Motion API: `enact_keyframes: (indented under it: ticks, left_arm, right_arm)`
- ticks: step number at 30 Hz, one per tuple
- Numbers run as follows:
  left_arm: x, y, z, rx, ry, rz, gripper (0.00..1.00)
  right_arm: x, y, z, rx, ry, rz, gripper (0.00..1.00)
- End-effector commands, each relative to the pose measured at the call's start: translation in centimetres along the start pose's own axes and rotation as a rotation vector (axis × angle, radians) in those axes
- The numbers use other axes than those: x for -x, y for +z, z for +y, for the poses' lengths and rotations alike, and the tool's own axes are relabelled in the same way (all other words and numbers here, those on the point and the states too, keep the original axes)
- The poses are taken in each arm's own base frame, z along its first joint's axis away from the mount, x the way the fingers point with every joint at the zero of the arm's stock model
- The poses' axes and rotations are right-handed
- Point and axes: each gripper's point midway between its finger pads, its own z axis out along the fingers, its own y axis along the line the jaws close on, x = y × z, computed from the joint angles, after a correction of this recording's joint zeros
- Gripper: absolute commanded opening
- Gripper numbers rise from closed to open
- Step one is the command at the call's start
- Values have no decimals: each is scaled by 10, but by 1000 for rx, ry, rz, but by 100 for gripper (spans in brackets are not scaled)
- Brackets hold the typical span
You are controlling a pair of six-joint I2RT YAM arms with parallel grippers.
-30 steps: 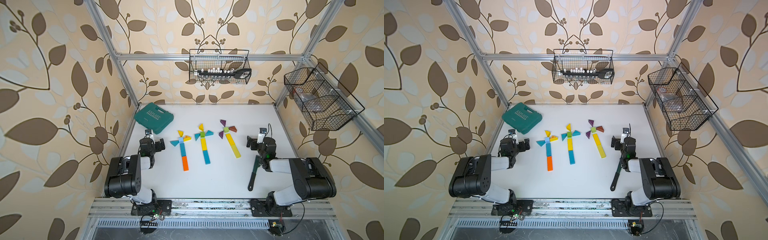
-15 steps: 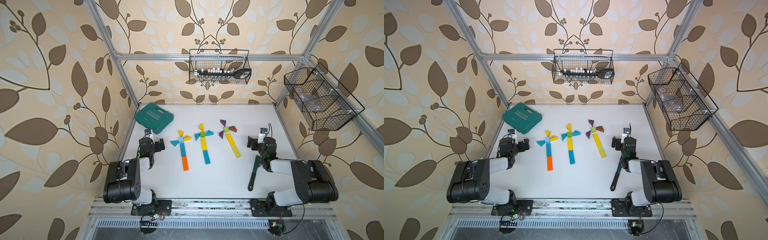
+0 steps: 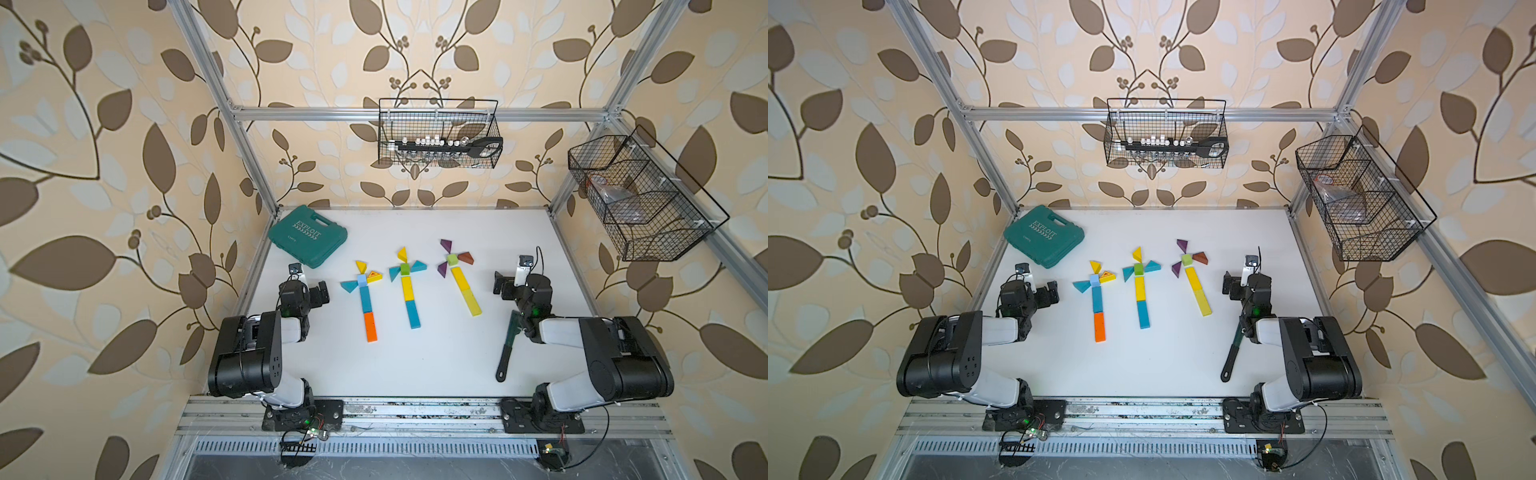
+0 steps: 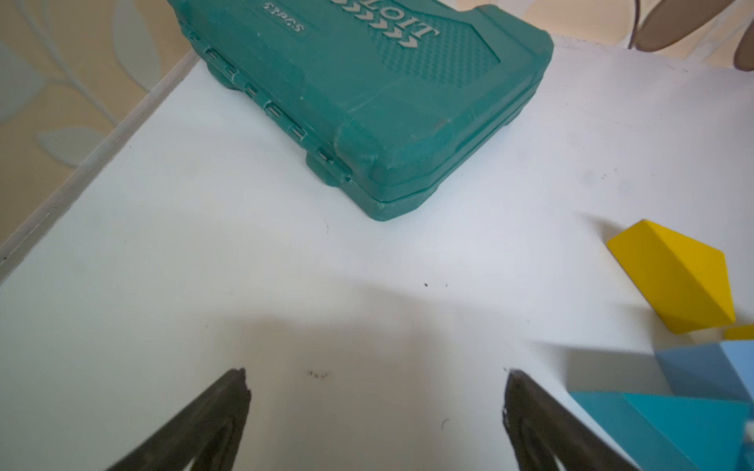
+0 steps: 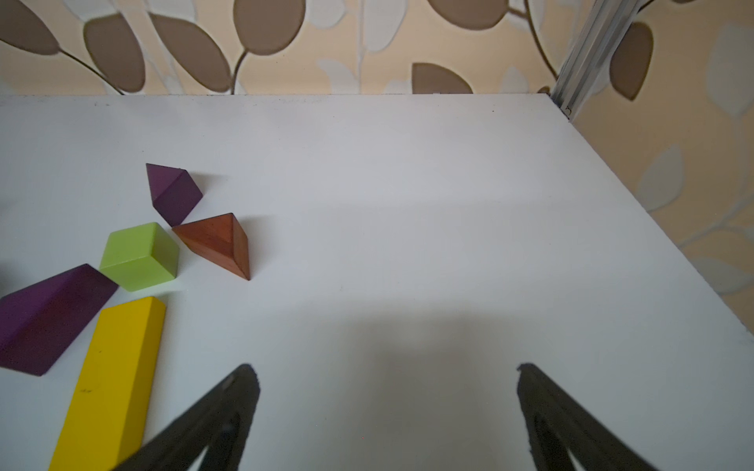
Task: Assemble a small pinwheel with building blocks
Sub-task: Reset both arms
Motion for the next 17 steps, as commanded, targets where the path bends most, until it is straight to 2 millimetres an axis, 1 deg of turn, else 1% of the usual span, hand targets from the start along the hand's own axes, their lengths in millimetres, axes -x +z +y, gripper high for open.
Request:
enact_keyframes:
  ticks: [1, 17]
  left_arm:
    - [25, 2, -7, -30, 22, -64, 99]
    - [26, 1, -7, -31, 22, -69, 99]
  right_arm:
    - [6, 0, 4, 22, -9, -22, 100]
    - [6, 1, 4, 21, -9, -21, 100]
